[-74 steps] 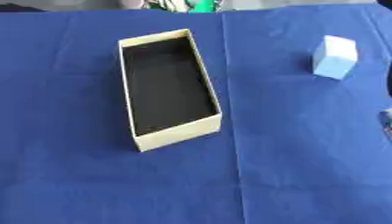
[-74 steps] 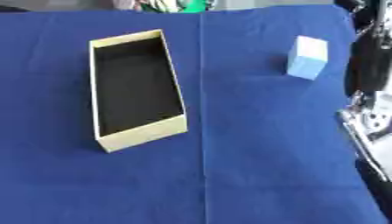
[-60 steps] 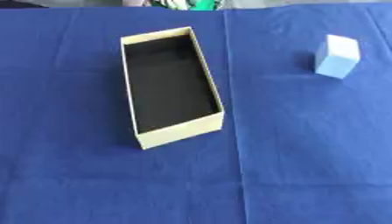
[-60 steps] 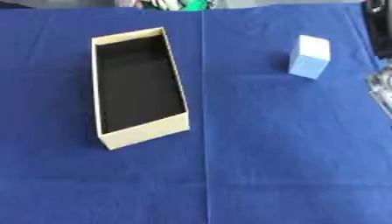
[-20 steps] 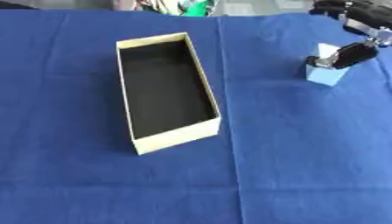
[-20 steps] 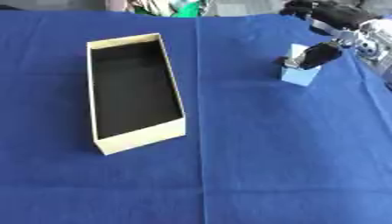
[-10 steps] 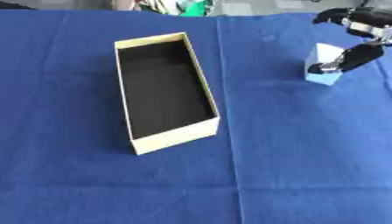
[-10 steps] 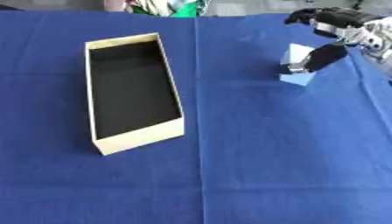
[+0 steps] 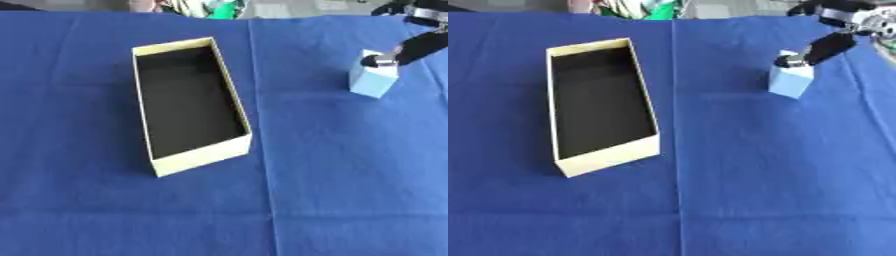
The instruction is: Pick up objects on the table and place them in the box.
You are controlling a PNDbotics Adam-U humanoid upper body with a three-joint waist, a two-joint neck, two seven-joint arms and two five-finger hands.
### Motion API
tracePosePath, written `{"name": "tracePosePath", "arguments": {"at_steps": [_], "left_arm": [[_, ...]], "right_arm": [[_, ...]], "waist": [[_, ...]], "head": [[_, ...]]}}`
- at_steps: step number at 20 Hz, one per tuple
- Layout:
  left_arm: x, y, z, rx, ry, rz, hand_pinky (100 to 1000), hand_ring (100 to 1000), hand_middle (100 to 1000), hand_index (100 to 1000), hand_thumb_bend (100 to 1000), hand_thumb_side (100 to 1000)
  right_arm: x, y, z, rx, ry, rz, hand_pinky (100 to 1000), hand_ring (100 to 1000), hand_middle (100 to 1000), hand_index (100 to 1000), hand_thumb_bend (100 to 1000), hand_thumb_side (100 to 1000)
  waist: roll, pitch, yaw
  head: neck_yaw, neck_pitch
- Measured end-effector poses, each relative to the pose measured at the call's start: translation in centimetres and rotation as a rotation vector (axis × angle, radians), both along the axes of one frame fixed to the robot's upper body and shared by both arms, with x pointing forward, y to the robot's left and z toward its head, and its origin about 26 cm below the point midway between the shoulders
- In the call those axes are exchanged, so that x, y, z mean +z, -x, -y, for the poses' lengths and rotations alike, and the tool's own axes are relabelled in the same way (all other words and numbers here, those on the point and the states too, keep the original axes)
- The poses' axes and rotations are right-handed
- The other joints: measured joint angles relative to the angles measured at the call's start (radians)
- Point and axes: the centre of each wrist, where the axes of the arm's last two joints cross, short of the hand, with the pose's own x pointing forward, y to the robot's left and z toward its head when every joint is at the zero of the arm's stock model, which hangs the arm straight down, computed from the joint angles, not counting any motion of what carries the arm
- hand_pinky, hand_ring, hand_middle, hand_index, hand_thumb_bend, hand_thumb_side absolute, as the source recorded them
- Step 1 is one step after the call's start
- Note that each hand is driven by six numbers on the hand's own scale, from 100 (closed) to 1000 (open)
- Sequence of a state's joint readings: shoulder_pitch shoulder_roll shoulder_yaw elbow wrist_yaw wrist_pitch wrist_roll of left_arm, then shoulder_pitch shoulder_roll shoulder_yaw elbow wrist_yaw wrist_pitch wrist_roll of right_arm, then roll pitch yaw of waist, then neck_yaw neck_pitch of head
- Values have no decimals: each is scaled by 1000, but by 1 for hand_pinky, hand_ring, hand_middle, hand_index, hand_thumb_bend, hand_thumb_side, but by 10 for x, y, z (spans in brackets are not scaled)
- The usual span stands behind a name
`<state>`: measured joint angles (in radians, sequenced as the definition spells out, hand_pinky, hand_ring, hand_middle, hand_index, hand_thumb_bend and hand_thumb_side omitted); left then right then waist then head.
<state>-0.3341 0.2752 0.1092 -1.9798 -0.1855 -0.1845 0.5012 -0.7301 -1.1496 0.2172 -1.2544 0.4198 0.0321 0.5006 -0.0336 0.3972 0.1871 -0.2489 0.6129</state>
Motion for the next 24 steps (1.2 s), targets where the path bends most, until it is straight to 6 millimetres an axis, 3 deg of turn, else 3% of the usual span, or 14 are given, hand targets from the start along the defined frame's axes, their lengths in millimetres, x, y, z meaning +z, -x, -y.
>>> {"name": "tracePosePath", "arguments": {"at_steps": [10,15,24], "left_arm": [[1,0,-1,0,-9,1,550,668,622,736,100,728],[1,0,-1,0,-10,-1,550,668,621,736,100,729],[1,0,-1,-2,-11,0,551,668,621,736,100,733]], "right_arm": [[8,3,3,-31,-4,-139,908,1000,972,1000,420,502],[31,8,-7,-23,-20,-241,903,1000,968,1000,408,485],[32,2,-14,-45,-17,-253,893,997,967,1000,411,468]], "waist": [[0,19,-1],[0,27,-3],[1,45,7]], "head": [[0,-9],[0,-11],[-10,-26]]}}
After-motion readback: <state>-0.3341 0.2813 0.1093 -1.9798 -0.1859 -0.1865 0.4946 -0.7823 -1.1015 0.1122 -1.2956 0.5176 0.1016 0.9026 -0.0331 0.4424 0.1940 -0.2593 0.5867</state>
